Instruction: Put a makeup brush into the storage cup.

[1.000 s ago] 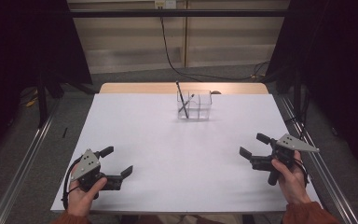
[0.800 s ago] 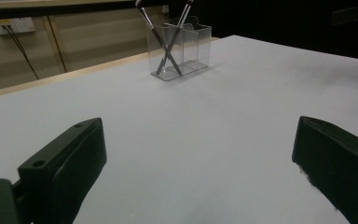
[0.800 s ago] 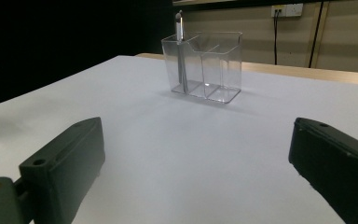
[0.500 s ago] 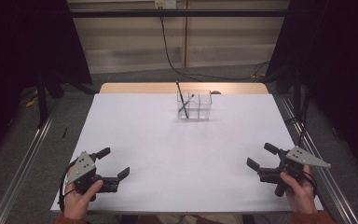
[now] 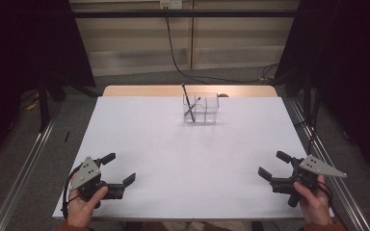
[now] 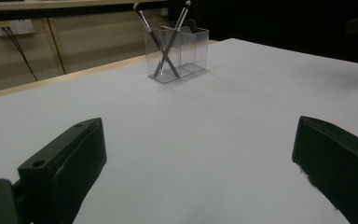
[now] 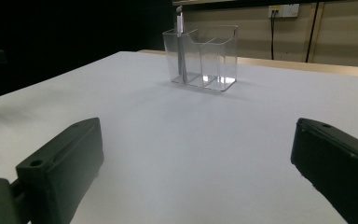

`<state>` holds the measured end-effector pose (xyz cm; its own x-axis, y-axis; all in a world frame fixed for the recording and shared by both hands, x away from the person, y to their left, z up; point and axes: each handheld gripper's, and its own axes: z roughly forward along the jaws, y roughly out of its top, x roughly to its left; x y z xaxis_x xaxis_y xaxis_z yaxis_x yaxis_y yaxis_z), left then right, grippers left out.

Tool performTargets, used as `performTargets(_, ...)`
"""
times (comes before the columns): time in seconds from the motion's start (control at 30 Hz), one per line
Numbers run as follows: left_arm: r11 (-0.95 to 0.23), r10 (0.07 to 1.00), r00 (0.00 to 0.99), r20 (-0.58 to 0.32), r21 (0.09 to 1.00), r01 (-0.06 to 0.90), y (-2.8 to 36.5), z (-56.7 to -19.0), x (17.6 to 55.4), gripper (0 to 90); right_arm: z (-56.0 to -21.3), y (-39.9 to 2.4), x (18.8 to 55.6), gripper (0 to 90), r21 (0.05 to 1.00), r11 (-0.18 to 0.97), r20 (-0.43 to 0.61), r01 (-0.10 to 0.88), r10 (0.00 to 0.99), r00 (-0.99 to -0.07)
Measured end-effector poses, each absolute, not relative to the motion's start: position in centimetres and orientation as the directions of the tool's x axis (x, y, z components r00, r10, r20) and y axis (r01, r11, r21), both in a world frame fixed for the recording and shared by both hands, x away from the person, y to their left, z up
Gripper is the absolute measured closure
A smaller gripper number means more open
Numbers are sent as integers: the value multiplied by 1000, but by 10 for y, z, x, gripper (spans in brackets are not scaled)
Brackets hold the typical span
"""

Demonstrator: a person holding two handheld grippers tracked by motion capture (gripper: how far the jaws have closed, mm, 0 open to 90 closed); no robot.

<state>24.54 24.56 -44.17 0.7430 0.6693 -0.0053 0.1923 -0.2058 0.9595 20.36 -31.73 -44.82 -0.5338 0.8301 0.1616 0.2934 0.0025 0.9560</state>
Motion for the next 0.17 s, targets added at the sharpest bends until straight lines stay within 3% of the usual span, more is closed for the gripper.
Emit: performTargets(0.17,-211,669,743,-6,957,197,245,-442,247,29,-449,-317,206,15,954,12,158,299,828,-539)
